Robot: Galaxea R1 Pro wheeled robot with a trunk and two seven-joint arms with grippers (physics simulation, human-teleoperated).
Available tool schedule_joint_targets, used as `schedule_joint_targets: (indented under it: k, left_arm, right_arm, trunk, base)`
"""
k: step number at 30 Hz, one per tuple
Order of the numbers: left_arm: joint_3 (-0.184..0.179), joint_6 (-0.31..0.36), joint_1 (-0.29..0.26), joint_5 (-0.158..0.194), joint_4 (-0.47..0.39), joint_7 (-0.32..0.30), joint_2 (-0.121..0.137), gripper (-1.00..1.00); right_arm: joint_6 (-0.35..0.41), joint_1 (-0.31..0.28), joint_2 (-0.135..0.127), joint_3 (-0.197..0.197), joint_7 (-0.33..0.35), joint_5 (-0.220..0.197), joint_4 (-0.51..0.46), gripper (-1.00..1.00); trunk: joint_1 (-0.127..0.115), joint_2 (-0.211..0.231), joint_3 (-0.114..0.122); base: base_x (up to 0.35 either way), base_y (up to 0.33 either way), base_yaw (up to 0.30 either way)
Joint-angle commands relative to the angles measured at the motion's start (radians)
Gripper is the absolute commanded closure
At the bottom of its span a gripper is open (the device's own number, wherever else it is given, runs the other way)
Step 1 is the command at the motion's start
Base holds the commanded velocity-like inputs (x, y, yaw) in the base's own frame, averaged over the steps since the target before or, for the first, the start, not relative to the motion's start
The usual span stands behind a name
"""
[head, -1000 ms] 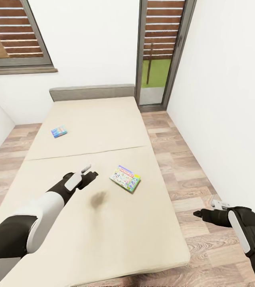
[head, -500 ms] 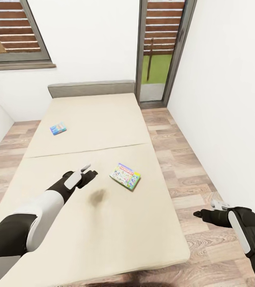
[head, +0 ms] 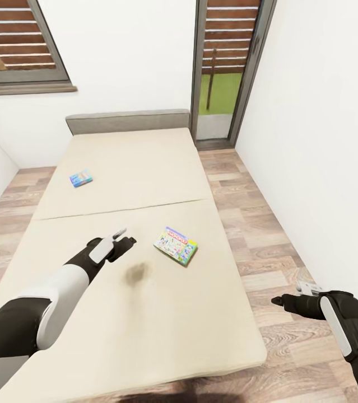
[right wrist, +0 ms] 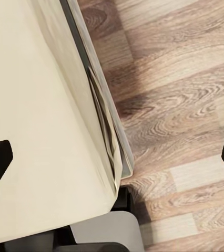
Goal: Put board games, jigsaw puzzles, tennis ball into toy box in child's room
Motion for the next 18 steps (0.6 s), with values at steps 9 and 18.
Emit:
schedule_joint_targets:
  k: [9, 18]
  left_arm:
    - [-0.004, 0.005, -0.002, 0.011, -0.002, 0.010, 0.007, -1.00]
    - [-0.004, 0.002, -0.001, 0.010, -0.002, 0.010, 0.008, -1.00]
  right_arm:
    - [0.004, 0.000, 0.000, -0.001, 0.004, 0.003, -0.010, -1.00]
    - [0.004, 0.003, 0.000, -0.002, 0.004, 0.002, -0.018, -1.00]
  trunk:
    - [0.000, -0.001, -0.004]
    - [0.000, -0.001, -0.015]
  base:
    - [0.000, 0.000, 0.000]
    - [0.000, 0.000, 0.000]
